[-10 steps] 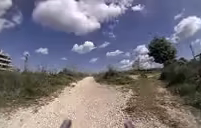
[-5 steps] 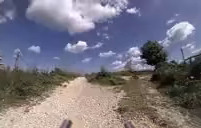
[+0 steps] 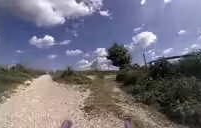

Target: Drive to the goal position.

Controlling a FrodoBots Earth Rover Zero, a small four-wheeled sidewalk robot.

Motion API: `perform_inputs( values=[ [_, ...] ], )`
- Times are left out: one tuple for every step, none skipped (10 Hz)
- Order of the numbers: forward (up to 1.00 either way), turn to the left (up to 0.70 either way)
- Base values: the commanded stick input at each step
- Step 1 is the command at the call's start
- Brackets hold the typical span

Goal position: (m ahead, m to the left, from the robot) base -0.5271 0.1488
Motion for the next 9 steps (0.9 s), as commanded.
perform_inputs(
  values=[
    [0.00,-0.85],
    [0.00,-0.85],
    [0.00,-0.85],
    [0.00,-0.85],
    [0.00,-0.85],
    [0.00,-0.85],
    [0.00,-0.85],
    [0.00,-0.85],
    [0.00,-0.85]
  ],
)
